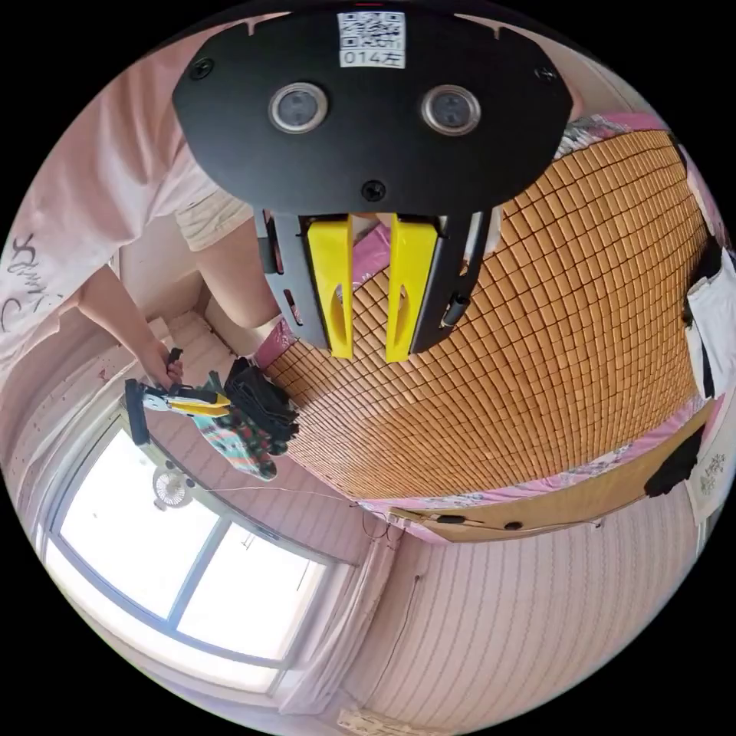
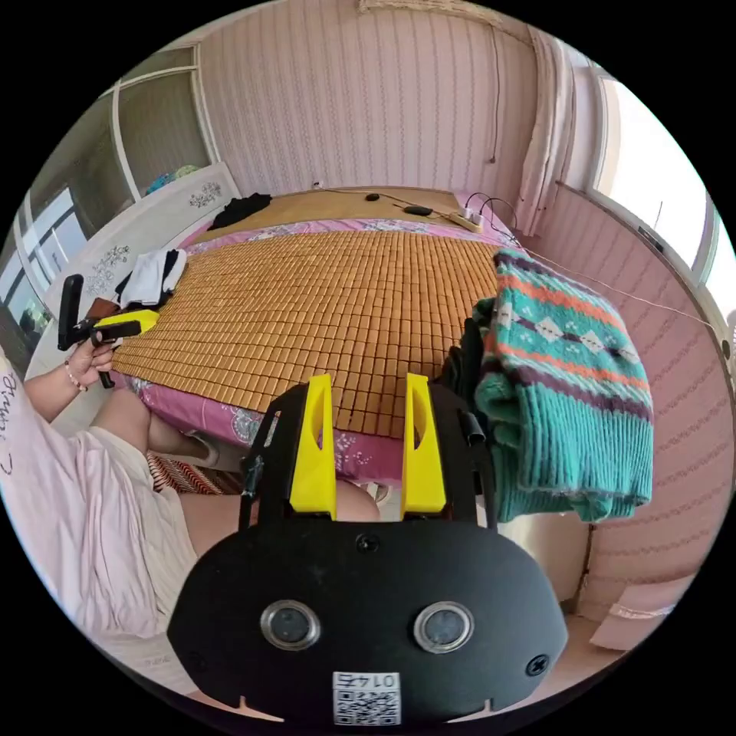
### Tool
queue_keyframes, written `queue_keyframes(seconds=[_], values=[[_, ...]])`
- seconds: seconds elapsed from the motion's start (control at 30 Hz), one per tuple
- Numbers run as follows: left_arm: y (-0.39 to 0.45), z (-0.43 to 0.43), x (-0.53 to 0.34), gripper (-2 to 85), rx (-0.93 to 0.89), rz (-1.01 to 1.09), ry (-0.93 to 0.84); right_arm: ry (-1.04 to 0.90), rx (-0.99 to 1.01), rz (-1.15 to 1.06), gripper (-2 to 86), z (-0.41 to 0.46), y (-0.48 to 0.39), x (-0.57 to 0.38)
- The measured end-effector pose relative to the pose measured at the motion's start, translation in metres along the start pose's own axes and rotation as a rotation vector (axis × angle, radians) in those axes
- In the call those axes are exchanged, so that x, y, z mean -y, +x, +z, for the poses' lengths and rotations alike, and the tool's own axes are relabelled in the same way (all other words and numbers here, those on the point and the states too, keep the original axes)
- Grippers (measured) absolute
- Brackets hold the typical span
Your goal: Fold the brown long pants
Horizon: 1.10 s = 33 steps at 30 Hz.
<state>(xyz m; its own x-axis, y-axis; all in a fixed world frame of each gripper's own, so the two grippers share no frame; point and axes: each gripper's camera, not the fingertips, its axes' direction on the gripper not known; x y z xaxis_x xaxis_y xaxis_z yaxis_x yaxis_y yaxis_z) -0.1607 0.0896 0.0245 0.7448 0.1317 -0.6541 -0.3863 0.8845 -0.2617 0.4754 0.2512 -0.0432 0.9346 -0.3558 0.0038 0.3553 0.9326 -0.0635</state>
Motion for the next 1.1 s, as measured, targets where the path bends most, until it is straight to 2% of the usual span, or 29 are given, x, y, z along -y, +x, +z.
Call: queue_keyframes(seconds=[0.17, 0.27, 0.57, 0.73, 0.87, 1.03, 1.1], values=[[-0.067, -0.137, -0.109, 6.5, 0.277, -0.268, 0.263, -0.018, 0.315, -0.367, 12.8, 0.040, -0.214, 0.095], [-0.099, -0.200, -0.173, 6.4, 0.379, -0.415, 0.380, 0.022, 0.400, -0.600, 12.2, 0.040, -0.337, 0.156], [-0.197, -0.339, -0.348, 5.7, 0.756, -0.833, 0.461, 0.030, 0.577, -1.164, 12.1, 0.046, -0.695, 0.303], [-0.270, -0.390, -0.393, 5.5, 0.777, -0.976, 0.481, -0.002, 0.551, -1.328, 13.2, 0.065, -0.864, 0.351], [-0.332, -0.422, -0.400, 7.4, 0.792, -0.995, 0.495, -0.051, 0.534, -1.379, 13.6, 0.094, -0.984, 0.378], [-0.392, -0.435, -0.402, 8.5, 0.818, -1.004, 0.411, -0.099, 0.458, -1.470, 14.0, 0.132, -1.084, 0.387], [-0.408, -0.440, -0.403, 8.0, 0.765, -0.989, 0.421, -0.092, 0.406, -1.470, 13.8, 0.145, -1.110, 0.391]])
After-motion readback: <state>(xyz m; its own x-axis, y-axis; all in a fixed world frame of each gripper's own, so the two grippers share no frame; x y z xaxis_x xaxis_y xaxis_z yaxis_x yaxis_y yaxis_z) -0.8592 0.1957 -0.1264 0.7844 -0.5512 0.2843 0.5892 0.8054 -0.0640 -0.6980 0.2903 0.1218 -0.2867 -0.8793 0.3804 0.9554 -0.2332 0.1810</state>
